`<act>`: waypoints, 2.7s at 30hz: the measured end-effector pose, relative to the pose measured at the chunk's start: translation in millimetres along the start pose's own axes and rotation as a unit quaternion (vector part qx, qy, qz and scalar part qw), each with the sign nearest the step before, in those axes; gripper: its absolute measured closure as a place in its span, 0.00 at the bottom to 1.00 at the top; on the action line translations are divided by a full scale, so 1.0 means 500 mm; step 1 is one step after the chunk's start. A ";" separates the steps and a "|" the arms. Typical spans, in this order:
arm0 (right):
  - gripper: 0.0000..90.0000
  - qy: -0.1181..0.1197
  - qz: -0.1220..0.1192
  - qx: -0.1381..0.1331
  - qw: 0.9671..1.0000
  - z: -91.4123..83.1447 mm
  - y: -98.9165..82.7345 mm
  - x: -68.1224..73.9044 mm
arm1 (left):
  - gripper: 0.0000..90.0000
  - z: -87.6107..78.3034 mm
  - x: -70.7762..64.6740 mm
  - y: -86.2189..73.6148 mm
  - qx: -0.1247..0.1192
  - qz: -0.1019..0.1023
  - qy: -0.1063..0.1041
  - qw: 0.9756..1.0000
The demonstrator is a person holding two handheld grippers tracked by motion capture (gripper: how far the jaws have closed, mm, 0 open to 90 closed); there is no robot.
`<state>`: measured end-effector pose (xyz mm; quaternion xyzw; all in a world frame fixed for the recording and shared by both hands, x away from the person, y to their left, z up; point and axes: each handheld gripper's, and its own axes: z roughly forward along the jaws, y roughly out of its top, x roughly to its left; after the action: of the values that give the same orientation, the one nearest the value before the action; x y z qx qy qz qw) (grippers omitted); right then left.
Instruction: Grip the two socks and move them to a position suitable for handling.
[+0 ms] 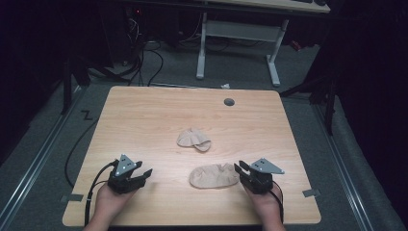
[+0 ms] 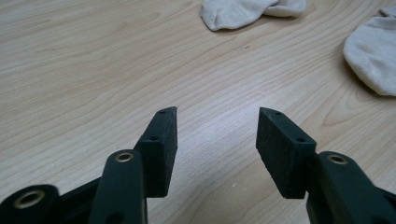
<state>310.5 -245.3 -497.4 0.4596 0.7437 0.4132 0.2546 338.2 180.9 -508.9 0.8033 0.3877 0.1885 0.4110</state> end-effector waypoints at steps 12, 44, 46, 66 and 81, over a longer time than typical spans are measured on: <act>0.95 0.034 -0.029 0.102 0.994 0.076 -0.023 0.011 | 0.55 0.005 -0.026 0.007 0.000 0.002 -0.026 1.000; 0.82 0.127 -0.084 0.089 0.984 0.056 -0.022 0.142 | 0.66 0.008 -0.179 -0.016 0.057 0.111 -0.113 0.986; 0.81 0.124 -0.081 0.082 0.986 0.055 -0.020 0.140 | 0.64 0.005 -0.174 -0.012 0.046 0.106 -0.110 0.987; 0.77 0.073 -0.070 0.050 0.994 0.088 0.038 0.108 | 0.55 -0.006 -0.001 -0.007 0.019 0.004 -0.028 0.999; 0.96 0.055 -0.065 0.074 0.994 0.222 0.164 0.054 | 0.54 -0.006 0.003 -0.008 0.016 -0.004 -0.037 0.999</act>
<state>421.3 -159.7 -486.3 0.4041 0.8137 0.3642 0.2047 335.4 185.0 -510.1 0.8147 0.3784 0.1504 0.4129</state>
